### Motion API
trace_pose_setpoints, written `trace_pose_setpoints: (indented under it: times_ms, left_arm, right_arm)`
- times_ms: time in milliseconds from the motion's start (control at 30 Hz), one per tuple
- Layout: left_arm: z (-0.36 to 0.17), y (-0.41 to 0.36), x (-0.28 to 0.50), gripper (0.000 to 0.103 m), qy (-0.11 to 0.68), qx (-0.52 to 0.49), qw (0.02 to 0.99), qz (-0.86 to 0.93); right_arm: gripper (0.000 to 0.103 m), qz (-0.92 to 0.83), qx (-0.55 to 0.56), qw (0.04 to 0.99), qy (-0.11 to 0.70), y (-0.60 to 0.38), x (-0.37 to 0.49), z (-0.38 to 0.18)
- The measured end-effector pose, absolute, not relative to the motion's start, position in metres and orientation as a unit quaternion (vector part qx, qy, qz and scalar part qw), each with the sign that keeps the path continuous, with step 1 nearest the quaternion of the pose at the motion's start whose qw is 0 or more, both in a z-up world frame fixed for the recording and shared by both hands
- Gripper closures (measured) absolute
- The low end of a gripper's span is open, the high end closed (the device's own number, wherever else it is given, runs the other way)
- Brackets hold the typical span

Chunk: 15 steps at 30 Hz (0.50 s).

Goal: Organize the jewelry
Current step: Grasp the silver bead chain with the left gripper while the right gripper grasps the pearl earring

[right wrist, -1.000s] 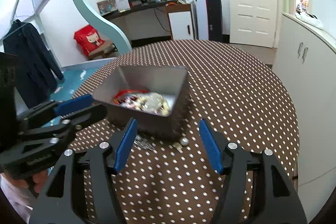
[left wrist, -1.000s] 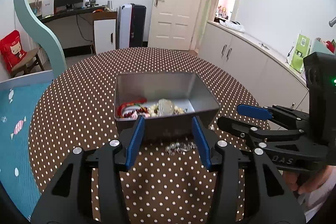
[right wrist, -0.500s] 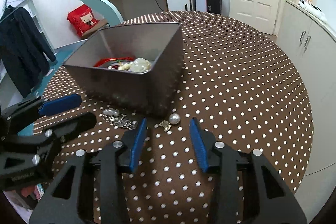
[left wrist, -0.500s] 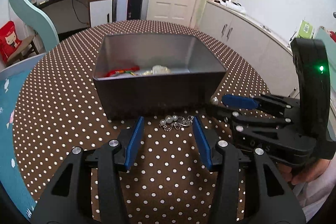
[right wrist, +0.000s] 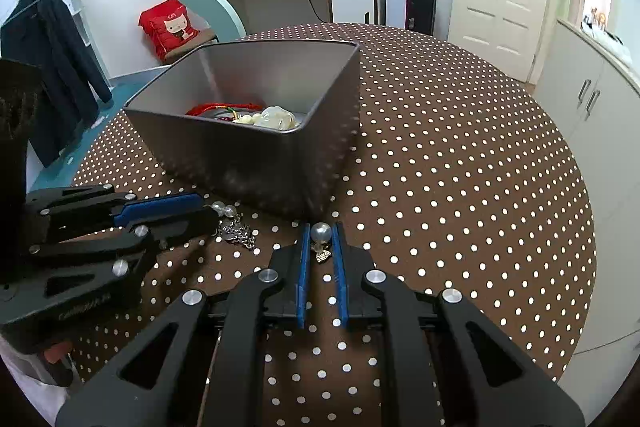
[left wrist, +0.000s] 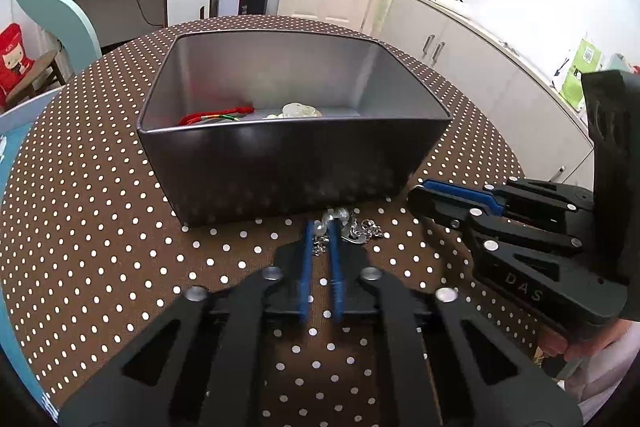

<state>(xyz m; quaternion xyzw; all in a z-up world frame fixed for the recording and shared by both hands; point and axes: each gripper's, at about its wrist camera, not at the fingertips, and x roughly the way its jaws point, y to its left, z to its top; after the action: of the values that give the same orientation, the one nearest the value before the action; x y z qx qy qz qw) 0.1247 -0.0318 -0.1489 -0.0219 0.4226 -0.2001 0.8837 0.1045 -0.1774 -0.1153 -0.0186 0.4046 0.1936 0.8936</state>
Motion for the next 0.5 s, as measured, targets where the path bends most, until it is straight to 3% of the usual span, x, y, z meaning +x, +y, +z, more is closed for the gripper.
trace_pose_setpoints:
  times_ms: [500]
  left_arm:
    - [-0.12, -0.017, 0.103, 0.101, 0.378, -0.02, 0.906, -0.187]
  right_arm:
    - [0.093, 0.182, -0.011, 0.905, 0.385, -0.189, 0.094, -0.092]
